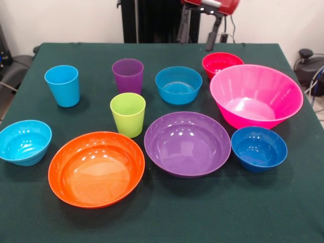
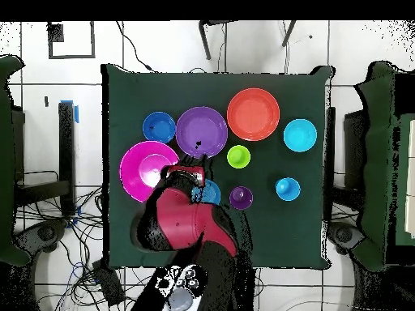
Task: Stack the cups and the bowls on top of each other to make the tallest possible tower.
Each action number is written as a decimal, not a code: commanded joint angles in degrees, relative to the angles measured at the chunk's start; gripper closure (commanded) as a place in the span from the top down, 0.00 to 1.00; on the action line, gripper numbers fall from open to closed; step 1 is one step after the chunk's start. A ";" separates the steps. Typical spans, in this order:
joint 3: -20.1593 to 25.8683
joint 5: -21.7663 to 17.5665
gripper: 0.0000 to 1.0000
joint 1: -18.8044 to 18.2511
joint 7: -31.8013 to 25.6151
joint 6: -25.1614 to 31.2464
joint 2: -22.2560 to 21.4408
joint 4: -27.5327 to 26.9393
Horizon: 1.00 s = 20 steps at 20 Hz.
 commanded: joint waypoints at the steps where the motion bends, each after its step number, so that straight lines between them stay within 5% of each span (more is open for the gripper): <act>1: 2.59 0.00 1.00 1.51 3.74 6.07 4.02 -3.43; 8: -0.28 3.19 1.00 5.11 5.90 7.33 6.20 -5.56; 14: 4.23 0.97 1.00 0.36 3.49 7.18 5.38 -4.99; 20: 4.91 0.55 1.00 -0.55 3.99 4.01 7.66 -5.86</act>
